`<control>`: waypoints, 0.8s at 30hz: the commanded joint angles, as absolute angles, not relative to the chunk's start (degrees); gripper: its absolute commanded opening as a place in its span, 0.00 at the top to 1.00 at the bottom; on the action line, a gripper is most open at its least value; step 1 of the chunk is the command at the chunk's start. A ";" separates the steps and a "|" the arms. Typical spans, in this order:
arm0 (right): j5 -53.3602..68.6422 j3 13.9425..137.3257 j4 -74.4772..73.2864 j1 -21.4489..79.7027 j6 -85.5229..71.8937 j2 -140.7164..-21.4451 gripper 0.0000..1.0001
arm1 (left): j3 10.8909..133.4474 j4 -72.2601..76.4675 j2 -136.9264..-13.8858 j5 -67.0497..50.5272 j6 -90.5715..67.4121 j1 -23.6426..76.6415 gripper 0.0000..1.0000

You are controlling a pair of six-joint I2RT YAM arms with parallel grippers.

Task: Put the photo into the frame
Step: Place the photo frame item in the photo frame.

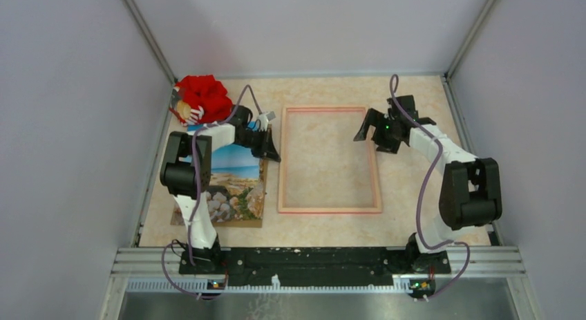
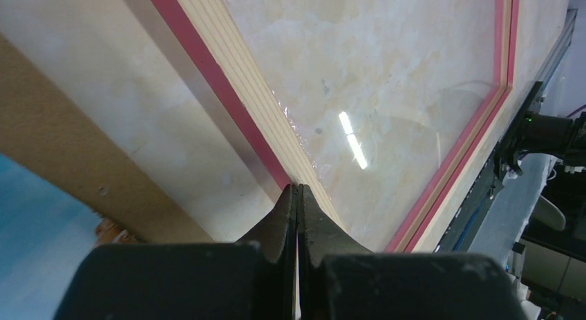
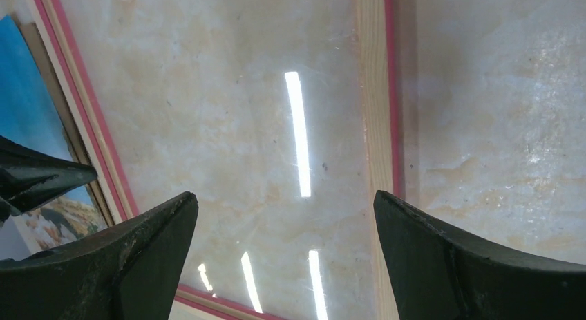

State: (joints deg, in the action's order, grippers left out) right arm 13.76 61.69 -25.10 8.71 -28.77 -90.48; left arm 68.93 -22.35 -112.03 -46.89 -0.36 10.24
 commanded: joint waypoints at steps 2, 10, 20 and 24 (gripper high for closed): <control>15.60 66.28 -24.43 8.00 -29.27 -91.29 0.01 | 68.64 -17.15 -112.60 -51.67 -4.40 13.22 1.00; 14.56 66.75 -25.28 11.90 -30.21 -86.52 0.01 | 79.30 -28.39 -113.21 -50.28 1.85 13.82 0.91; 11.89 68.47 -20.02 32.02 -37.02 -86.69 0.03 | 79.43 -50.58 -97.01 -37.45 18.93 -4.85 0.23; 11.47 73.41 -17.65 39.66 -39.43 -92.06 0.05 | 77.32 -53.31 -93.58 -27.56 25.17 -14.87 0.21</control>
